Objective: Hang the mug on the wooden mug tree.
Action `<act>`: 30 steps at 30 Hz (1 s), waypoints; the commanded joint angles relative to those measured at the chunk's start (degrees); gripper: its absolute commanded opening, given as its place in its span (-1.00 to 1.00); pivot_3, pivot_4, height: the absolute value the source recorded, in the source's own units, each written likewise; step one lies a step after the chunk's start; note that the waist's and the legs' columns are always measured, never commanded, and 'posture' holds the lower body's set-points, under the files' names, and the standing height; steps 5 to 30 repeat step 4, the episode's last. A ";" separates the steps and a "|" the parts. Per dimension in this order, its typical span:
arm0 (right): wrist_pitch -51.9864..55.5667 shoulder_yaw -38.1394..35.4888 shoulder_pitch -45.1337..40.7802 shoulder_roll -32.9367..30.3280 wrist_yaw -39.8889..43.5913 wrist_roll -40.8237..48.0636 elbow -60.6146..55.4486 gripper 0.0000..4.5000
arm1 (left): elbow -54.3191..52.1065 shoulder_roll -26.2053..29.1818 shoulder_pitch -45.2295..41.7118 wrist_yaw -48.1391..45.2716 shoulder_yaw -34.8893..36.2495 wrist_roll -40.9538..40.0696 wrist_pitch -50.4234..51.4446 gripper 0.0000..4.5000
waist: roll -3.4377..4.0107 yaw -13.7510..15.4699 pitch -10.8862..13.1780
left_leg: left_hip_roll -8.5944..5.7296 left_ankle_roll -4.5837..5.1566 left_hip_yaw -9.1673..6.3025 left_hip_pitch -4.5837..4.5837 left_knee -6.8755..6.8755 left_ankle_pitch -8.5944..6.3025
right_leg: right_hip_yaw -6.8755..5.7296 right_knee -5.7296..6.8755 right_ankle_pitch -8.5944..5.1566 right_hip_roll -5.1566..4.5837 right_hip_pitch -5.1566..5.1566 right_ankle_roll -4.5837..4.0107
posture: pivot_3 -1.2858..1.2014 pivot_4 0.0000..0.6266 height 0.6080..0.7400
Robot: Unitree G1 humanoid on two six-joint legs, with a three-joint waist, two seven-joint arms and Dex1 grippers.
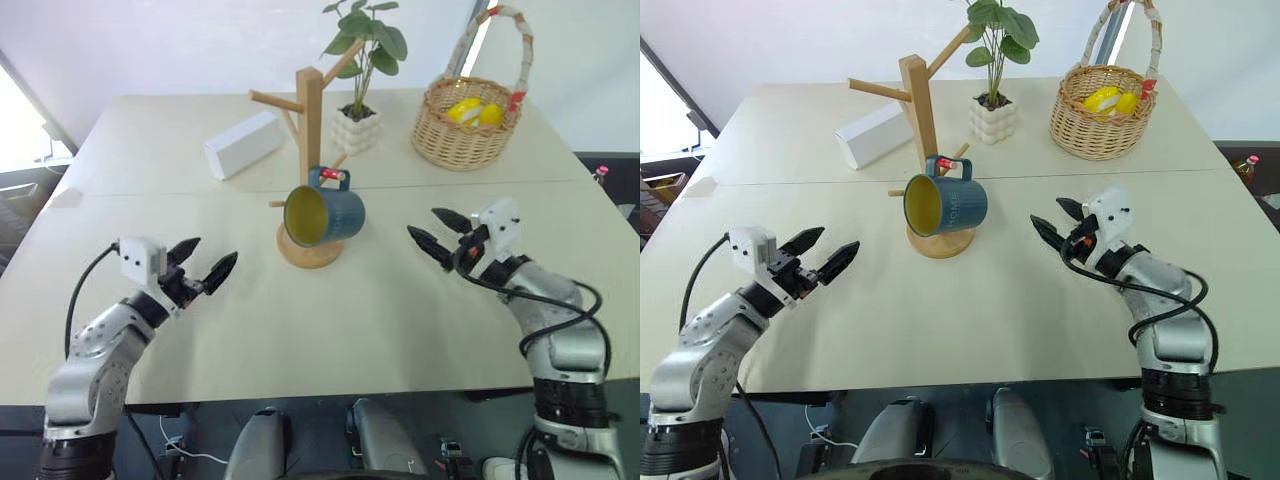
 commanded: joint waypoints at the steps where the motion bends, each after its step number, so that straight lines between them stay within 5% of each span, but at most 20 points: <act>1: -5.98 -0.55 2.11 1.32 -1.18 0.01 1.46 0.36 | 0.61 -1.30 1.27 1.44 1.57 1.98 -3.46 1.00 | 0.00 0.16 0.00 | 0.00 0.00 0.00 -0.02 0.00 0.00 | -0.01 -0.01 0.00 -0.01 0.00 0.00 | 0.03 -0.52 1.00; 30: -7.65 0.38 3.11 1.39 -0.88 0.13 1.89 0.36 | 1.36 -1.73 1.64 1.07 1.32 2.19 -4.07 1.00 | 0.00 0.16 0.00 | -0.01 0.00 0.00 -0.07 0.00 0.00 | -0.01 -0.04 0.00 -0.04 -0.01 0.00 | 0.03 -0.52 1.00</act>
